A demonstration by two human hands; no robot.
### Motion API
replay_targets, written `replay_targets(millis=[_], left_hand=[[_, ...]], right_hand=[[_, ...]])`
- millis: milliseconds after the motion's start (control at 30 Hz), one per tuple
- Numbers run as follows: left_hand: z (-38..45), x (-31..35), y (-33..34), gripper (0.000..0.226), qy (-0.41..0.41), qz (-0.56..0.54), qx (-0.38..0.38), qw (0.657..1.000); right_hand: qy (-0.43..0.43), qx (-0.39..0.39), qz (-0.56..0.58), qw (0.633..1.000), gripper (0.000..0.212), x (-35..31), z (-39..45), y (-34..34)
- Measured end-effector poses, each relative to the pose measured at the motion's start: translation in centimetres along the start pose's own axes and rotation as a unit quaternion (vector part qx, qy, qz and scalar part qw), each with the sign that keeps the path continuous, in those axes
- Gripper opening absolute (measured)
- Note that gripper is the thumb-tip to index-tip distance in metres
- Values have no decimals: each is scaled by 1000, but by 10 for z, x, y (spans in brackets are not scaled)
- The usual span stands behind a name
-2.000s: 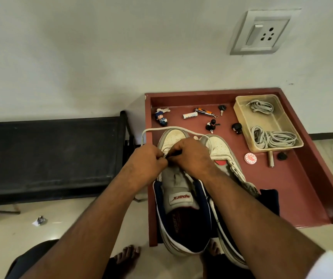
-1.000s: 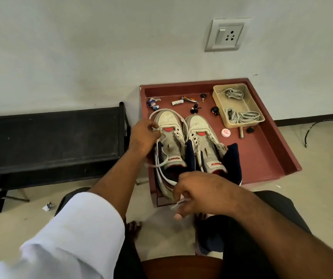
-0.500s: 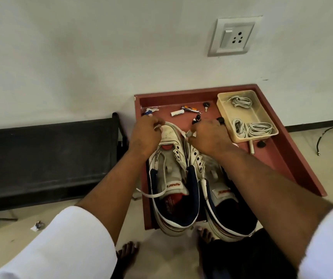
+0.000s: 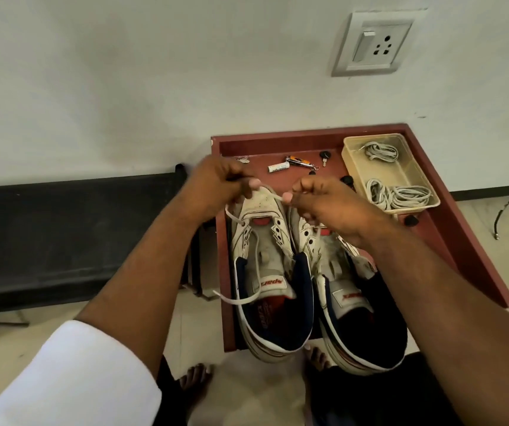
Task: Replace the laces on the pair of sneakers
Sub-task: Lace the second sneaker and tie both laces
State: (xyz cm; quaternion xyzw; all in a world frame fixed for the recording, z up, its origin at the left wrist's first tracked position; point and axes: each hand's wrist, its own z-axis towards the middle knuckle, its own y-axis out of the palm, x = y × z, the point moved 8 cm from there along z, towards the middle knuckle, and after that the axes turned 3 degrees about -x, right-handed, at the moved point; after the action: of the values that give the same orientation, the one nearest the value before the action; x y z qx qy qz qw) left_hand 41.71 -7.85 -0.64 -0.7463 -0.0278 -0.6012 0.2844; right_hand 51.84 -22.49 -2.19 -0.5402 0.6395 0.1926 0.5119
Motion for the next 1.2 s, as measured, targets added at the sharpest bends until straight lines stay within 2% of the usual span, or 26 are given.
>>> replay_targets(millis=[67,133,167,200,233,300,333,400,433,467,500,533,600,633,667,700,733,800,867,900,933,1000,1067,1133,1200], left_hand=[[-7,-8,-47,11,-37,69,145,986],[-29,-25,-102,18,-103,186,306,928],[-39,-32,-117,20,-141,222,338,903],[-43,-36,-118,24,-169,228,330,900],[-41,-34,-107,32,-175,192,292,920],[-26,-11,-50,41,-127,32,147,981],[-23,4,-17,43,-113,-41,56,991],[-22,17,29,34,-135,-114,-81,981],[-21,12,34,24,-147,-122,-103,976],[-18,6,26,12,-152,-123,-88,977],[-15,-2,9,4,-159,-131,-37,978],[-14,-16,-18,9,-173,-140,58,973],[-27,-43,-86,14,-184,-124,303,927],[-37,-54,-110,13,-184,-74,390,899],[-42,-58,-121,13,-186,-9,423,887],[-40,-59,-118,21,-185,35,411,892],[-32,-57,-104,37,-173,29,367,913],[-12,-31,-48,58,-132,-74,196,969],[-5,3,18,54,-111,-153,-17,982],[-5,12,39,50,-111,-156,-76,979],[-6,15,48,44,-111,-143,-101,978],[-5,10,46,23,-110,-96,-104,984],[0,4,26,10,-115,-89,-52,988],[3,-6,-16,7,-114,-126,109,979],[-5,-24,-64,10,-132,-172,297,930]], right_hand=[[-4,4,18,1000,18,4,-14,-11],[-28,30,59,997,18,1,-27,-22],[-38,44,70,996,17,-1,-31,-27],[-44,52,68,995,16,-4,-32,-28],[-48,55,60,996,16,-8,-31,-28],[-53,49,52,996,19,-13,-23,-23],[-53,44,46,997,21,-15,-19,-19],[-54,40,42,997,21,-15,-13,-15],[-52,38,47,997,21,-13,-12,-16],[-50,36,48,997,21,-10,-12,-20],[-46,34,43,997,20,-7,-14,-26],[-42,30,38,998,18,-4,-16,-32],[-42,21,35,998,13,-2,-21,-41],[-46,23,41,998,12,-1,-22,-44],[-49,31,52,997,11,1,-21,-46],[-51,35,65,996,12,1,-19,-45],[-51,31,70,996,13,0,-16,-40],[-53,13,56,997,16,-2,-10,-25],[-60,8,43,997,16,-5,-8,-17],[-63,12,42,997,16,-6,-7,-18],[-63,15,40,997,16,-5,-6,-20],[-62,16,27,998,14,-5,-7,-26],[-53,10,8,999,13,-3,-8,-29],[-48,13,-7,999,17,0,-9,-36],[-46,33,-26,998,17,4,-11,-48]])
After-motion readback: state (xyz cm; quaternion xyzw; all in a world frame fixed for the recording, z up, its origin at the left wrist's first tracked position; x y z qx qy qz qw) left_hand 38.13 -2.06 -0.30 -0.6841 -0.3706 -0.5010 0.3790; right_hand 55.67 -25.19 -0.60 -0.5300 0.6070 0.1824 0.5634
